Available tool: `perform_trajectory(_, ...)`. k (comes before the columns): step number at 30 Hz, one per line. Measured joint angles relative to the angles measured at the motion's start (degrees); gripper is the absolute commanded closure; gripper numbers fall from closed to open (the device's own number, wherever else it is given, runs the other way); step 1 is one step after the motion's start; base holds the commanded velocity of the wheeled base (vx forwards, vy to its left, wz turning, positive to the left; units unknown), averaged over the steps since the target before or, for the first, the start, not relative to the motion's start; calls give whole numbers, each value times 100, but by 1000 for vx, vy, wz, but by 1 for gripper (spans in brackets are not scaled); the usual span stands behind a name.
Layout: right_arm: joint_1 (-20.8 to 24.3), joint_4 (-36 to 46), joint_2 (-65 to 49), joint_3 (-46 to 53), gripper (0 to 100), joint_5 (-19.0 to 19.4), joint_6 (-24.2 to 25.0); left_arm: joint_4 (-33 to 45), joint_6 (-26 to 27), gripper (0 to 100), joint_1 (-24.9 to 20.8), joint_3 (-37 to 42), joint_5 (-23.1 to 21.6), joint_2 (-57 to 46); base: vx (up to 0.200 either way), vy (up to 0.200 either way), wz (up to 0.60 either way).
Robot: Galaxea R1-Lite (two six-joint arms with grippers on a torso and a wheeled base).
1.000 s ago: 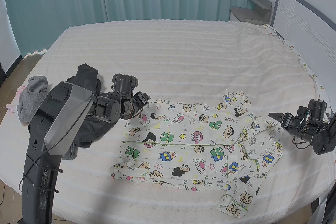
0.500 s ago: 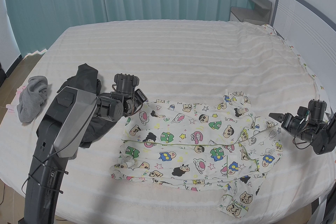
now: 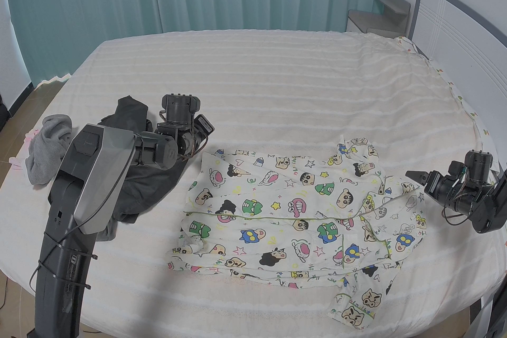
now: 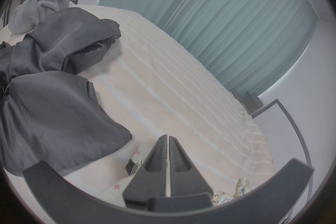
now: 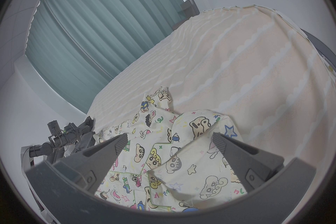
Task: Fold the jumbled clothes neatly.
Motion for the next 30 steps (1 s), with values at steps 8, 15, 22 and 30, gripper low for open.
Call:
perform_trajectory(8, 0, -2, 0, 0, 0, 2, -5, 564, 22, 0, 35, 119, -59, -9, 0, 0, 0)
perform_trajectory(15, 0, 0, 2, 0, 0, 2, -11, 677, 18, 0, 105, -22, -69, 38, 0, 0, 0)
perform_trajectory(22, 0, -2, 33, 0, 0, 2, -11, 703, -6, 0, 85, -52, -102, 193, 0, 0, 0)
perform_trajectory(30, 2, -2, 73, 0, 0, -4, -57, 690, -22, 0, 6, -57, -160, 291, 0, 0, 0)
